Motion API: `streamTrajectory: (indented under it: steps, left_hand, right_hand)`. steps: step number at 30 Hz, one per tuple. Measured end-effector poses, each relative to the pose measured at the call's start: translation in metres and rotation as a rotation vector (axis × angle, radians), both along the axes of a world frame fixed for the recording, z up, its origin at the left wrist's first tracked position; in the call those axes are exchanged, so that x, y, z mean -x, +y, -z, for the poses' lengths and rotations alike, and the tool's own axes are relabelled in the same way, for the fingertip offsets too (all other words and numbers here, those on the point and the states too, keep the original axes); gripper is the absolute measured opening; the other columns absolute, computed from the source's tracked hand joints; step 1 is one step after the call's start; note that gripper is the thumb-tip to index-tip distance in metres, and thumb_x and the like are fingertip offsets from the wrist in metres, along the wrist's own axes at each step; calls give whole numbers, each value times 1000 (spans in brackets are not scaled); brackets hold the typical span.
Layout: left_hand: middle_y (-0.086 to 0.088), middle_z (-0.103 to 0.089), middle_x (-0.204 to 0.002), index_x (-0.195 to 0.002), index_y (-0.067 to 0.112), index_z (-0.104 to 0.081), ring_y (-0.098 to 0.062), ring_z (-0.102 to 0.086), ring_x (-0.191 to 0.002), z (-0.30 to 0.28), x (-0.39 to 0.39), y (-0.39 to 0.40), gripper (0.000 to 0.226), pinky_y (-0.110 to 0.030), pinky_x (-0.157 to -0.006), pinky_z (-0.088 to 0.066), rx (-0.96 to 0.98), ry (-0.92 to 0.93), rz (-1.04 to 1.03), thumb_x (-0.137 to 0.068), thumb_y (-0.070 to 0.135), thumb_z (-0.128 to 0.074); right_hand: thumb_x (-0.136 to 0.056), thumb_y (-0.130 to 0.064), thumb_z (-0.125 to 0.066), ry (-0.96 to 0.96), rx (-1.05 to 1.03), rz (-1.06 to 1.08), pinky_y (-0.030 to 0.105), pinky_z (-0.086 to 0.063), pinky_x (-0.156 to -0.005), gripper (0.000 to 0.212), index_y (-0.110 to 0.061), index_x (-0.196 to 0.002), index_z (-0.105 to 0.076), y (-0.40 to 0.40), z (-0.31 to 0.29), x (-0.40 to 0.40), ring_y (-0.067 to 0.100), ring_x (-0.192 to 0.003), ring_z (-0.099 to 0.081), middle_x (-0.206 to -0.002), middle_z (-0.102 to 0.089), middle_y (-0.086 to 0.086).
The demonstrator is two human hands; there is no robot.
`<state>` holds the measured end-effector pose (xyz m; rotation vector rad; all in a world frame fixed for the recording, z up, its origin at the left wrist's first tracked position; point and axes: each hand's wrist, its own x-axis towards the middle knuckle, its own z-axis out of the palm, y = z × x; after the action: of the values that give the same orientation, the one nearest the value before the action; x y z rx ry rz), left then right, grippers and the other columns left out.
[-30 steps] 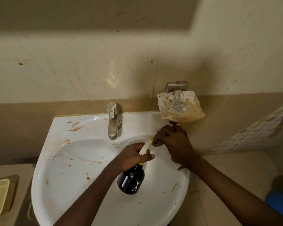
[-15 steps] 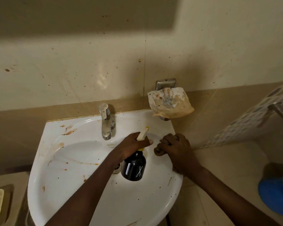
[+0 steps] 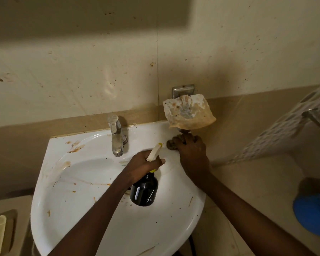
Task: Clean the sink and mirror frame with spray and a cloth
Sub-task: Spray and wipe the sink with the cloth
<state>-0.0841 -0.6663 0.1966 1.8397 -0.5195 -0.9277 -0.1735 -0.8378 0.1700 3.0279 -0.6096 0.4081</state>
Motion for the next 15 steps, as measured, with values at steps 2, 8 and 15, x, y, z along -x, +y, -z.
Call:
streamTrajectory:
  steps: [2, 8, 15]
  left_hand:
    - [-7, -66, -80, -91, 2, -62, -14, -63, -77, -3, 0, 4, 44, -27, -75, -46, 17, 29, 11, -72, 42, -69]
    - [-13, -69, -91, -83, 22, -65, -23, -67, -88, -3, 1, 32, 38, -33, -81, -49, 23, -21, -30, -63, 55, -68]
    - [2, -62, -74, -81, 19, -64, -13, -61, -74, -6, -5, 63, 37, -31, -76, -47, 12, -18, -42, -67, 53, -67]
  right_hand:
    - [-81, -11, -59, 47, 56, 23, 37, -49, -63, 34, -16, -114, -57, 8, -5, -15, 37, -88, -57, -109, -59, 13]
    - [-76, -5, -59, -37, -113, 27, 41, -44, -68, 35, -22, -107, -60, 50, -16, -84, 33, -88, -52, -96, -59, 7]
    - [-48, -3, -80, 3, -112, -358, 34, -40, -60, 65, -24, -107, -65, 37, -1, -79, 32, -82, -55, -101, -64, 2]
